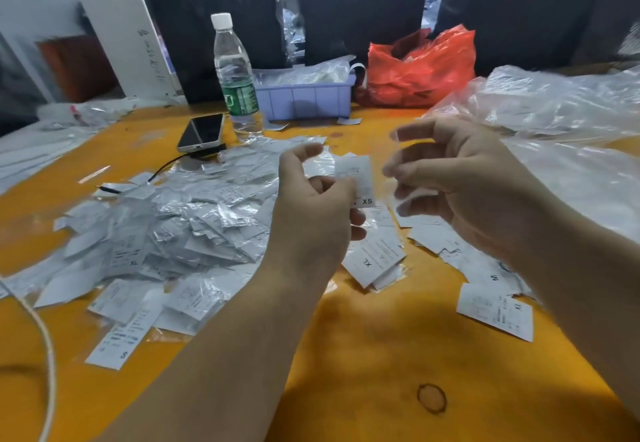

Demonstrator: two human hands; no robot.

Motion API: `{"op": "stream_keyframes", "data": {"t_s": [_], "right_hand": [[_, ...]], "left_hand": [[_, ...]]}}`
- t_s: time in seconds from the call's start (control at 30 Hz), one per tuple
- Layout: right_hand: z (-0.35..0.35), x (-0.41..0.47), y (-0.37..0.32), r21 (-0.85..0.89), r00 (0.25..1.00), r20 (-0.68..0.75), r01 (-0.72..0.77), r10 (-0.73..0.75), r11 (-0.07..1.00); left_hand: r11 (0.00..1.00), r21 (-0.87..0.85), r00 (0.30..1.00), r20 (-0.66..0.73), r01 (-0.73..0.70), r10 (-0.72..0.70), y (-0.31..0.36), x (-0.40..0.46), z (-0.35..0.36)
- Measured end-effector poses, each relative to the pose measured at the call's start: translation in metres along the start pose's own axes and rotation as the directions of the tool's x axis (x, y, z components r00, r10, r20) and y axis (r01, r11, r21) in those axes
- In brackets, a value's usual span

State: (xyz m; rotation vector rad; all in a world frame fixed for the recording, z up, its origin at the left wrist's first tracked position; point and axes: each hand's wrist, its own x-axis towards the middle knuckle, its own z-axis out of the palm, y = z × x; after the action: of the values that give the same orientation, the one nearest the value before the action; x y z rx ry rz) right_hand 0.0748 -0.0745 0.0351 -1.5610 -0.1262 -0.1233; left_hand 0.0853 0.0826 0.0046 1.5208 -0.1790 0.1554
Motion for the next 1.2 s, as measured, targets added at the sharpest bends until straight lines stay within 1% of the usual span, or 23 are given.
{"op": "stream_keyframes", "data": {"t_s": [0.03, 0.1, 0.23, 0.37, 0.47, 0.6, 0.67, 0.73, 0.87, 0.97, 1.07, 1.13, 1.2], "right_hand": [[0.000, -0.001, 0.006, -0.001, 0.999, 0.018, -0.027, 0.027, 1.000], [-0.004, -0.005, 0.018, -0.005, 0.995, 0.067, -0.071, 0.071, 0.997], [-0.005, -0.006, 0.025, 0.013, 0.991, 0.079, -0.110, 0.108, 0.994], [-0.004, -0.009, 0.026, 0.002, 0.994, 0.077, -0.073, 0.073, 0.997], [-0.005, -0.011, 0.025, 0.013, 0.999, 0.051, -0.009, 0.008, 1.000], [-0.007, -0.009, 0.026, 0.026, 0.998, -0.036, 0.044, -0.043, 0.999], [-0.007, -0.009, 0.028, 0.045, 0.997, -0.069, 0.047, -0.044, 0.998], [-0.006, -0.008, 0.028, 0.066, 0.997, -0.069, 0.031, -0.027, 0.997], [-0.007, -0.008, 0.027, 0.081, 1.000, -0.009, -0.001, 0.002, 0.997], [-0.005, -0.009, 0.026, 0.072, 0.994, 0.097, -0.052, 0.045, 0.996], [-0.003, -0.011, 0.026, 0.027, 0.975, 0.202, -0.098, 0.090, 0.995], [-0.003, -0.011, 0.026, -0.016, 0.972, 0.209, -0.107, 0.108, 0.994], [-0.005, -0.011, 0.026, -0.040, 0.976, 0.181, -0.119, 0.125, 0.992]], "left_hand": [[0.999, 0.033, 1.000, -0.004, -0.030, 0.030, 0.000, 0.001, -0.001], [0.994, 0.101, 0.999, 0.008, -0.045, 0.044, -0.001, 0.001, -0.001], [0.988, 0.156, 1.000, 0.018, 0.013, -0.016, 0.000, 0.000, 0.002], [0.954, 0.281, 0.988, 0.081, 0.102, -0.130, 0.001, 0.001, 0.001], [0.934, 0.346, 0.973, 0.166, 0.095, -0.160, -0.001, -0.002, 0.002], [0.952, 0.307, 0.969, 0.234, 0.010, -0.086, 0.000, -0.004, 0.001], [0.963, 0.267, 0.962, 0.269, -0.024, -0.051, 0.001, -0.004, 0.000], [0.968, 0.243, 0.965, 0.263, -0.060, -0.006, 0.000, -0.004, 0.001], [0.979, 0.200, 0.985, 0.170, -0.044, 0.010, 0.000, 0.000, 0.000], [0.984, 0.178, 0.991, 0.133, -0.025, 0.001, -0.001, 0.001, 0.000], [0.982, 0.186, 0.987, 0.157, -0.045, 0.016, -0.001, 0.001, 0.000], [0.975, 0.210, 0.980, 0.198, -0.072, 0.030, -0.001, -0.001, 0.000], [0.973, 0.215, 0.978, 0.207, -0.086, 0.041, -0.001, -0.002, 0.000]]}}
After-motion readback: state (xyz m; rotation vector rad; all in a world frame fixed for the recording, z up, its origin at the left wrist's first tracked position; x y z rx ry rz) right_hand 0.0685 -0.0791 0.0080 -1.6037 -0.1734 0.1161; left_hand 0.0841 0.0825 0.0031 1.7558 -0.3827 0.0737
